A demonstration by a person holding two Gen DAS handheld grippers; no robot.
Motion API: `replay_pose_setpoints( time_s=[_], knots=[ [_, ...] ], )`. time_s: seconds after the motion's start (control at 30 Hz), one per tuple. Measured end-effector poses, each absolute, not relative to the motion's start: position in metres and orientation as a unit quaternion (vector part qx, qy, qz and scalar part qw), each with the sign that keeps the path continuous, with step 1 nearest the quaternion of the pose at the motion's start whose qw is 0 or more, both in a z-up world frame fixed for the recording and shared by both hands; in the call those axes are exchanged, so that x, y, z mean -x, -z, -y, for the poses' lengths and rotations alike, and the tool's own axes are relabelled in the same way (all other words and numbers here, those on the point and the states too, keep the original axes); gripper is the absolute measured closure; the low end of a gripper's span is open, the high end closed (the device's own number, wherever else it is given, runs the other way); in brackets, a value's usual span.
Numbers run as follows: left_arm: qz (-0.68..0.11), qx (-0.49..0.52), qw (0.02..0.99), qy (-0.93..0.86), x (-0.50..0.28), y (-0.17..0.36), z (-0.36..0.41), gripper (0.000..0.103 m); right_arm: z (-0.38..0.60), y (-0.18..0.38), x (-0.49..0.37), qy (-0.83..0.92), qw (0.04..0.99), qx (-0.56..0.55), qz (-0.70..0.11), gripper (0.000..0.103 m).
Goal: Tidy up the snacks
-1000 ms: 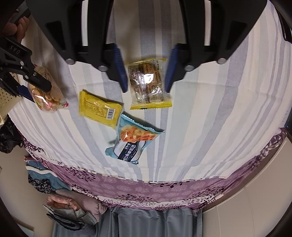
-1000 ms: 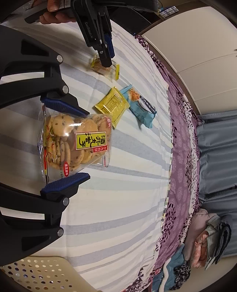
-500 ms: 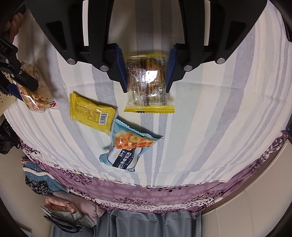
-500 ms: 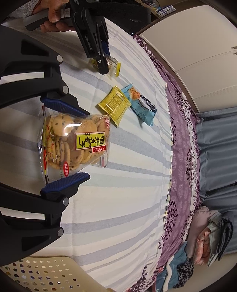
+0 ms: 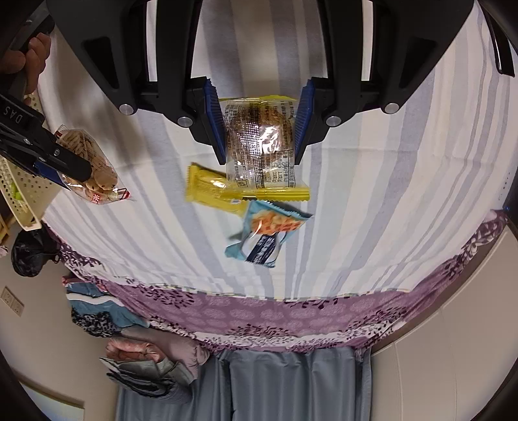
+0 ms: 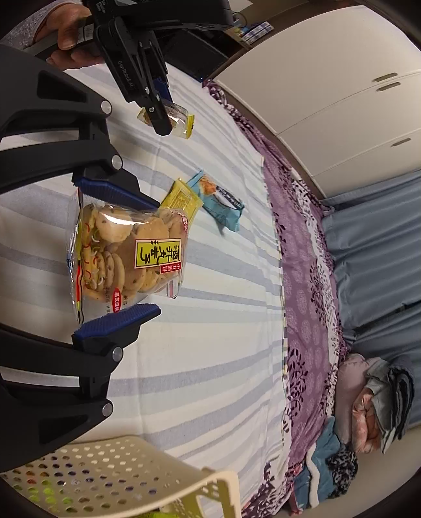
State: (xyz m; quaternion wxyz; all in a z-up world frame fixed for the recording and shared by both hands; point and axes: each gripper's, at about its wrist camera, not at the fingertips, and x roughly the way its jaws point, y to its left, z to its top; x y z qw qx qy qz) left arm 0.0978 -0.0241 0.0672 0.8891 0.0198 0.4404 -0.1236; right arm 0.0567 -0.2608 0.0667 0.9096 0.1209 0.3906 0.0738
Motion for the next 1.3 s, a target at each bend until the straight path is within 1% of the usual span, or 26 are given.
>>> replay_pose_setpoints(
  time_s=[0.33, 0.6, 0.97, 1.3],
  knots=[
    [-0.41, -0.038, 0.897, 0.163, -0.069, -0.103, 0.053, 0.063, 0.29, -0.112, -0.014, -0.06, 0.929, -0.145, -0.336, 0.044],
    [-0.393, -0.058, 0.896, 0.197, -0.052, -0.122, 0.082, 0.063, 0.339, -0.137, 0.036, -0.013, 0.942, -0.154, -0.299, 0.044],
    [-0.386, -0.076, 0.89, 0.231, -0.039, -0.129, 0.117, 0.063, 0.417, -0.131, 0.107, 0.095, 0.936, -0.178, -0.287, 0.044],
    [-0.383, -0.088, 0.884, 0.254, -0.029, -0.133, 0.138, 0.063, 0.458, -0.112, 0.136, 0.168, 0.919, -0.185, -0.304, 0.044]
  ],
)
